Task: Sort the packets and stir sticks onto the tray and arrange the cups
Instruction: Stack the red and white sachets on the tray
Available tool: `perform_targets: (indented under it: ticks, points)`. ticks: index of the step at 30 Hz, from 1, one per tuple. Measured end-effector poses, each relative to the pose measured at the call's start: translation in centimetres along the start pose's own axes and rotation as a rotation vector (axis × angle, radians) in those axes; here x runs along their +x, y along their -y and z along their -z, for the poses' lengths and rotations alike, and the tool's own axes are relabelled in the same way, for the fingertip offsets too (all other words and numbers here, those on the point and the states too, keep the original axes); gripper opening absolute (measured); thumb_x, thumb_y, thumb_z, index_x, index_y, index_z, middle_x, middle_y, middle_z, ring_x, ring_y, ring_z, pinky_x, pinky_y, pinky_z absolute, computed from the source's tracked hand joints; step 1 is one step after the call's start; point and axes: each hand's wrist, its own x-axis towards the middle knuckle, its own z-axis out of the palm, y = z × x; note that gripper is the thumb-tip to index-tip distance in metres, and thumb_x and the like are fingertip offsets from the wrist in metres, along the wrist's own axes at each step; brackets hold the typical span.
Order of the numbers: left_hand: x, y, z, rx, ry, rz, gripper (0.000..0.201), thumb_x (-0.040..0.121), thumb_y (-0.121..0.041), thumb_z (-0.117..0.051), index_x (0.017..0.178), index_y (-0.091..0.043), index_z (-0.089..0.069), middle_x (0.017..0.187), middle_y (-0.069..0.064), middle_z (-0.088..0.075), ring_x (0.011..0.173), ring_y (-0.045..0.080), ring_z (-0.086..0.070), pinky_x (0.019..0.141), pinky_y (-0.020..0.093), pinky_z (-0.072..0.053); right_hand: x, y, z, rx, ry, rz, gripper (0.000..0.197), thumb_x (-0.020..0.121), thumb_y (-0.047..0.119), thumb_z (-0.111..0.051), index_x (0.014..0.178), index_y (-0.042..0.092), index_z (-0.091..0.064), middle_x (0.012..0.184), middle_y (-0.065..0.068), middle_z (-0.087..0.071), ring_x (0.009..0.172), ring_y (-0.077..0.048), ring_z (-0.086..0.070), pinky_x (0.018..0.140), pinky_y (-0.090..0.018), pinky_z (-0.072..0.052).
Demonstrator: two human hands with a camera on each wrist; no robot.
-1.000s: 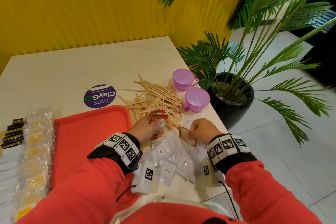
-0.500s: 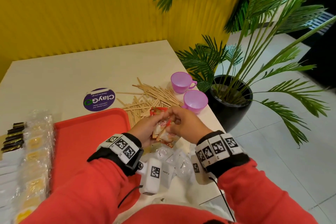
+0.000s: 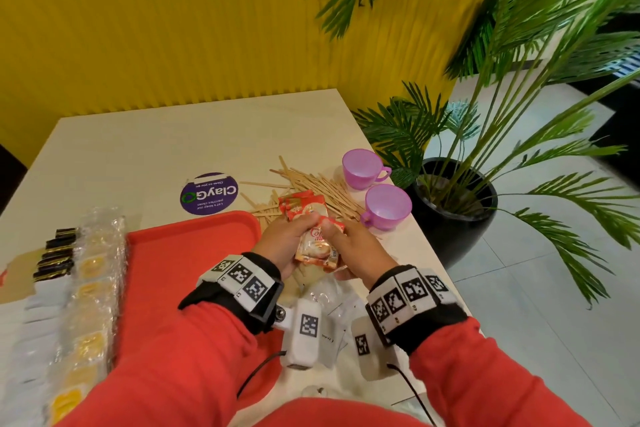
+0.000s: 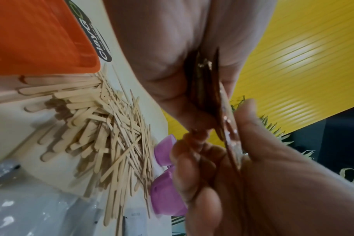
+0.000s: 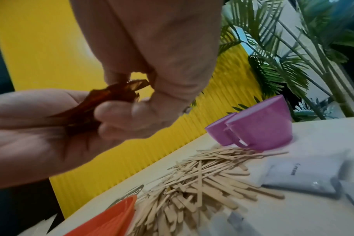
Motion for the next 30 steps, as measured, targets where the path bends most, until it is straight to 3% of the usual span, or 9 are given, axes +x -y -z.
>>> perform_targets:
  ticks: [7, 11, 16, 18, 20, 22, 24, 26, 30]
  points:
    - [-0.5, -0.4, -0.1, -0.002, 0.034, -0.006, 0.034, 0.097, -0.027, -0.046, 0.112, 0.001, -0.06, 0.099, 0.018, -0.068, 0.082, 0.024, -0.067, 0.074, 0.036, -0.056, 0.4, 0.7, -0.6, -0.062, -0.048, 0.064, 0.018, 0.095, 0.031, -0.05, 0.087, 0.016, -0.049, 0.073, 0.003, -0.05, 0.061, -0.011, -0.05, 0.043, -0.02, -0.042]
    - [-1.1, -0.9, 0.5, -0.116, 0.031, 0.031, 0.047, 0.098, -0.044, -0.034, 0.115, -0.008, -0.059, 0.109, 0.018, -0.068, 0.096, 0.027, -0.066, 0.085, 0.04, -0.052, 1.0, 0.7, -0.8, -0.059, -0.136, 0.076, 0.029, 0.088, 0.028, -0.062, 0.069, 0.016, -0.042, 0.069, -0.001, -0.052, 0.065, -0.019, -0.051, 0.06, -0.033, -0.045]
    - [-1.3, -1.0, 1.9, -0.129, -0.097, -0.004, 0.033, 0.099, -0.023, -0.04, 0.121, -0.003, -0.056, 0.113, 0.021, -0.065, 0.093, 0.03, -0.065, 0.087, 0.046, -0.05, 1.2, 1.1, -2.1, -0.129, -0.107, 0.056, 0.044, 0.083, 0.035, -0.066, 0.059, 0.004, -0.046, 0.061, -0.015, -0.052, 0.069, -0.04, -0.062, 0.07, -0.049, -0.054]
    - [-1.4, -1.0, 2.4, -0.118, -0.109, -0.029, 0.028, 0.099, -0.018, -0.04, 0.112, -0.002, -0.06, 0.102, 0.019, -0.069, 0.08, 0.025, -0.068, 0.077, 0.042, -0.055, 1.1, 1.4, -2.3, -0.25, -0.103, 0.06, 0.049, 0.086, 0.036, -0.063, 0.051, 0.012, -0.038, 0.052, -0.004, -0.045, 0.058, -0.029, -0.057, 0.059, -0.039, -0.049]
    - [-1.5, -1.0, 2.9, -0.118, -0.122, -0.038, 0.026, 0.099, -0.016, -0.039, 0.105, -0.004, -0.062, 0.094, 0.016, -0.07, 0.072, 0.022, -0.069, 0.069, 0.037, -0.056, 0.9, 2.0, -2.4, -0.37, -0.12, 0.095, 0.045, 0.088, 0.04, -0.059, 0.054, 0.015, -0.045, 0.054, 0.0, -0.049, 0.055, -0.016, -0.049, 0.051, -0.028, -0.035]
    - [-1.5, -1.0, 3.2, -0.118, -0.126, -0.026, 0.025, 0.099, -0.018, -0.041, 0.102, -0.006, -0.062, 0.093, 0.015, -0.068, 0.068, 0.02, -0.067, 0.069, 0.037, -0.054, 0.7, 2.5, -2.8, -0.437, -0.138, 0.141, 0.036, 0.087, 0.043, -0.058, 0.072, 0.01, -0.062, 0.074, -0.005, -0.063, 0.068, -0.018, -0.055, 0.058, -0.025, -0.034]
    - [-1.6, -1.0, 3.4, -0.139, -0.121, -0.028, 0.023, 0.099, -0.018, -0.042, 0.097, -0.007, -0.062, 0.086, 0.013, -0.066, 0.057, 0.014, -0.064, 0.067, 0.034, -0.05, 0.8, 2.7, -3.6, -0.47, -0.146, 0.184, 0.035, 0.086, 0.043, -0.059, 0.088, 0.009, -0.066, 0.095, -0.008, -0.06, 0.084, -0.022, -0.057, 0.068, -0.024, -0.034]
    - [-1.5, -1.2, 3.7, -0.175, -0.146, -0.043, 0.023, 0.099, -0.017, -0.042, 0.096, -0.007, -0.063, 0.084, 0.012, -0.066, 0.058, 0.014, -0.063, 0.066, 0.031, -0.049, 0.8, 2.9, -4.5, -0.479, -0.089, 0.194, 0.025, 0.088, 0.039, -0.058, 0.082, 0.015, -0.06, 0.091, -0.005, -0.055, 0.083, -0.021, -0.053, 0.069, -0.025, -0.034]
    - [-2.0, -1.7, 5.0, -0.217, -0.197, -0.055, 0.022, 0.099, -0.016, -0.042, 0.1, -0.004, -0.061, 0.088, 0.012, -0.067, 0.074, 0.02, -0.062, 0.067, 0.03, -0.047, 0.9, 3.1, -6.5, -0.353, 0.011, 0.136, 0.019, 0.091, 0.034, -0.056, 0.097, 0.016, -0.057, 0.091, -0.001, -0.062, 0.085, -0.019, -0.058, 0.071, -0.028, -0.042]
